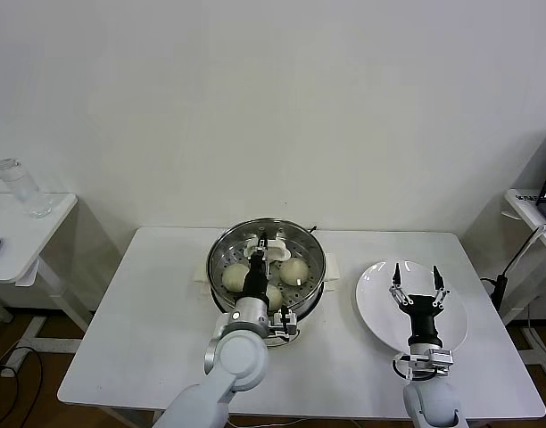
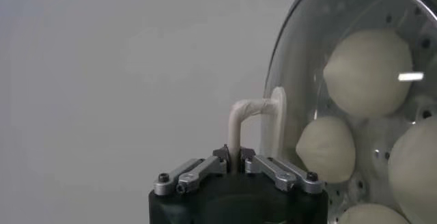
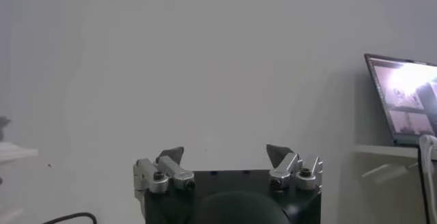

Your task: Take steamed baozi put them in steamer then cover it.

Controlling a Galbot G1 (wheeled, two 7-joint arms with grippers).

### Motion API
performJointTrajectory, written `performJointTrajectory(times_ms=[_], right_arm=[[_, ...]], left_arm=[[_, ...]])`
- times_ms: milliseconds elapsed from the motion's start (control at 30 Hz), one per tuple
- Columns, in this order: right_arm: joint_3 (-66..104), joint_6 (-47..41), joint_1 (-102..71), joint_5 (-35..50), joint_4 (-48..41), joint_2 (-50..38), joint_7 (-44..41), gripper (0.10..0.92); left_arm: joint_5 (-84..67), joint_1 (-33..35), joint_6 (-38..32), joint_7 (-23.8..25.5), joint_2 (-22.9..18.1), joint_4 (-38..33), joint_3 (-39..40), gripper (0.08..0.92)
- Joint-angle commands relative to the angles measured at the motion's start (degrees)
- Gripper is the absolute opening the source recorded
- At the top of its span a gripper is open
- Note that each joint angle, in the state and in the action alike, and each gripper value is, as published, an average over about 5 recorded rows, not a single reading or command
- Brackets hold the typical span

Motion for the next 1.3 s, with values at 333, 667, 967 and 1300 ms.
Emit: performJointTrajectory(times_ms=[333, 667, 967, 1300], right_arm=[[0.0, 0.1, 0.1, 0.1, 0.2, 0.0, -0.1, 0.823], [0.0, 0.3, 0.2, 0.1, -0.1, 0.1, -0.1, 0.823], [-0.1, 0.3, 0.2, 0.1, 0.0, 0.1, -0.2, 0.823], [-0.2, 0.2, 0.4, 0.0, 0.0, 0.1, -0.1, 0.823]], left_arm=[[0.6, 0.3, -0.6, -0.7, -0.1, 0.5, -0.2, 0.195], [1.2, 0.8, -1.1, 0.0, -0.2, 0.5, -0.3, 0.195], [0.0, 1.4, -1.3, -0.1, 0.2, -1.2, -0.9, 0.253], [-6.5, 4.9, -1.5, -0.4, 5.2, -11.4, -1.5, 0.536]])
